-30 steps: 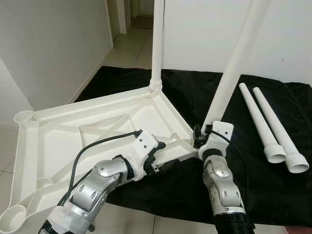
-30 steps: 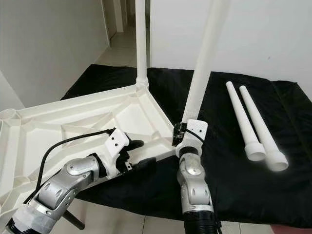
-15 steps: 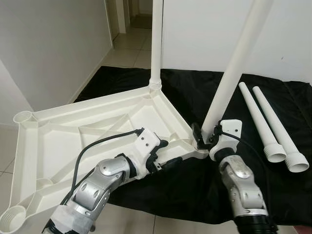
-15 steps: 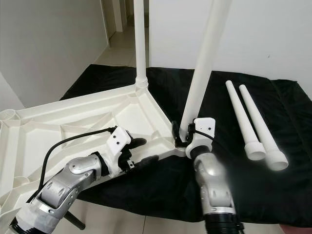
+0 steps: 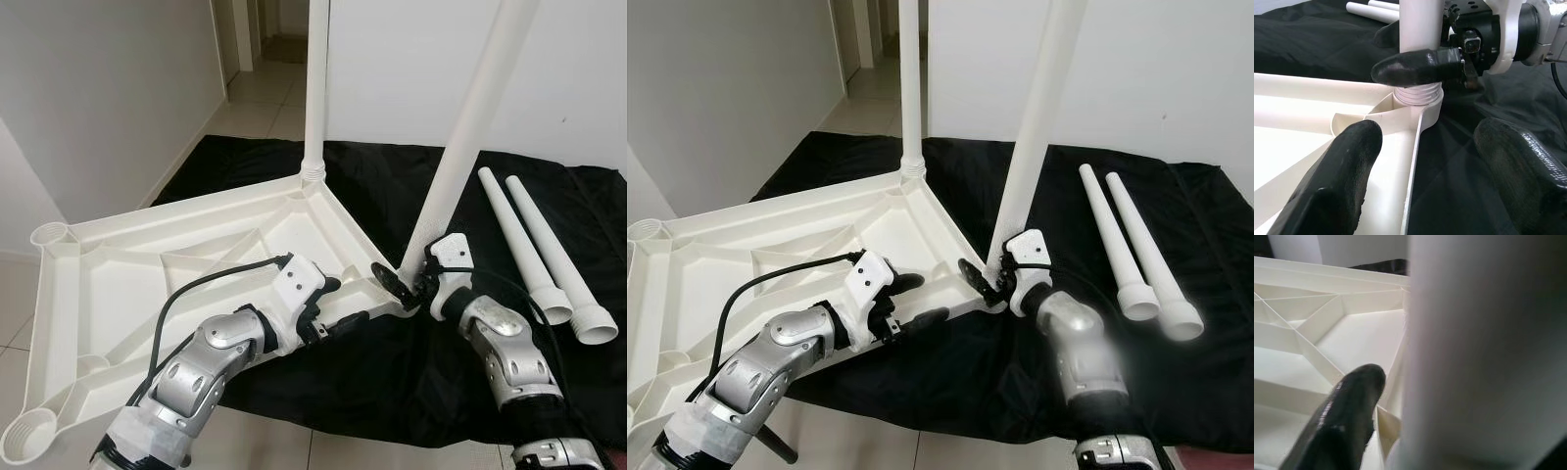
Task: Building children table
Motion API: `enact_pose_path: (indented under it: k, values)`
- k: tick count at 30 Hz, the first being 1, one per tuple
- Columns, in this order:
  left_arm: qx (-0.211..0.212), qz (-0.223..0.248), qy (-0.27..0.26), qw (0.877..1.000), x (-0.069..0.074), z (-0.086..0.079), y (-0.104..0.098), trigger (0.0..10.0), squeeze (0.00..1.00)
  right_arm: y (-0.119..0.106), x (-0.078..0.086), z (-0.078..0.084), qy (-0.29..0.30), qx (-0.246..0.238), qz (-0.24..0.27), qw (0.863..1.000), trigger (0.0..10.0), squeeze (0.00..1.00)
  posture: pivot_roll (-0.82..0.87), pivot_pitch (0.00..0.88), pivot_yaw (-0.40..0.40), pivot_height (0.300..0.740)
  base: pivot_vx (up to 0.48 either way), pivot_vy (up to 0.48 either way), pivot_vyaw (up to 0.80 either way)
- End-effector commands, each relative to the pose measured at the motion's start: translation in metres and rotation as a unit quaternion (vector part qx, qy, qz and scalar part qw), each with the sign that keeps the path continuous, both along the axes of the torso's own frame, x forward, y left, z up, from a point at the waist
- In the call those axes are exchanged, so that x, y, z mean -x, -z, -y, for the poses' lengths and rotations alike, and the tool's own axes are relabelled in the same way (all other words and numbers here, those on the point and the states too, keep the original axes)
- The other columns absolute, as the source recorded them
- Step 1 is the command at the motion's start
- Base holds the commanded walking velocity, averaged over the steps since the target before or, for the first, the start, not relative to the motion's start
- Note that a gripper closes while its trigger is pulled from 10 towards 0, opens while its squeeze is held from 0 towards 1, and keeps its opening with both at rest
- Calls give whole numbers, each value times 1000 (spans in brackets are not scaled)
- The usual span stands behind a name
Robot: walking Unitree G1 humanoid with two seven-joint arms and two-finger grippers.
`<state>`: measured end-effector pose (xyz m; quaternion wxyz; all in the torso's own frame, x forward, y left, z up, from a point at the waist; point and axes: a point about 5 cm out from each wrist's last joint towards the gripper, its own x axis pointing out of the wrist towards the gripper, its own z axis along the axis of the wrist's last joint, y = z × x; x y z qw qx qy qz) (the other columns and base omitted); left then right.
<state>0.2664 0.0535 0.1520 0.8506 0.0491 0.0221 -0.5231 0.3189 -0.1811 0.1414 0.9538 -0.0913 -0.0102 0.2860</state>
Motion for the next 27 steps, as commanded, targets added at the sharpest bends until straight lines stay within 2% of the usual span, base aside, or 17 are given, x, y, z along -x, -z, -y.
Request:
enact_pose_path:
  k: [1, 11, 12, 15, 18, 20, 22, 27]
  values:
    - [-6, 6, 8, 1000, 0, 0, -1, 10000, 0, 7, 0, -3, -19, 10, -15, 1000, 0, 0, -88, 0, 44, 740, 0, 0, 0]
    - [-8, 5, 8, 1000, 2, -2, 0, 10000, 0, 18, -1, 3, -25, 4, -38, 999, 0, 0, -78, 0, 47, 740, 0, 0, 0]
    - [-10, 2, 10, 1000, 4, -3, 1, 10000, 0, 20, 0, 3, -10, -16, -39, 999, 10000, 0, -81, 0, 52, 740, 0, 0, 0]
    - [-11, 0, 11, 1000, 5, -3, 1, 10000, 0, 20, 1, 2, 4, -34, -41, 999, 10000, 0, -82, 0, 52, 740, 0, 0, 0]
    - [-11, 0, 12, 1000, 5, -3, 1, 10000, 0, 21, 1, 1, 16, -31, -44, 998, 10000, 0, -86, 0, 54, 740, 0, 0, 0]
    - [-11, -2, 14, 1000, 5, -3, 2, 10000, 0, 24, 2, -1, 57, -22, -47, 997, 10000, 0, -93, 0, 60, 740, 0, 0, 0]
    - [-11, -4, 17, 1000, 6, -2, 2, 10000, 0, 25, 3, -4, 127, -49, -56, 989, 10000, 0, -95, 0, 59, 740, 0, 0, 0]
    - [-10, -5, 19, 1000, 6, -1, 3, 10000, 0, 23, 5, -9, 155, -65, -58, 984, 10000, 0, -98, 0, 61, 740, 0, 0, 0]
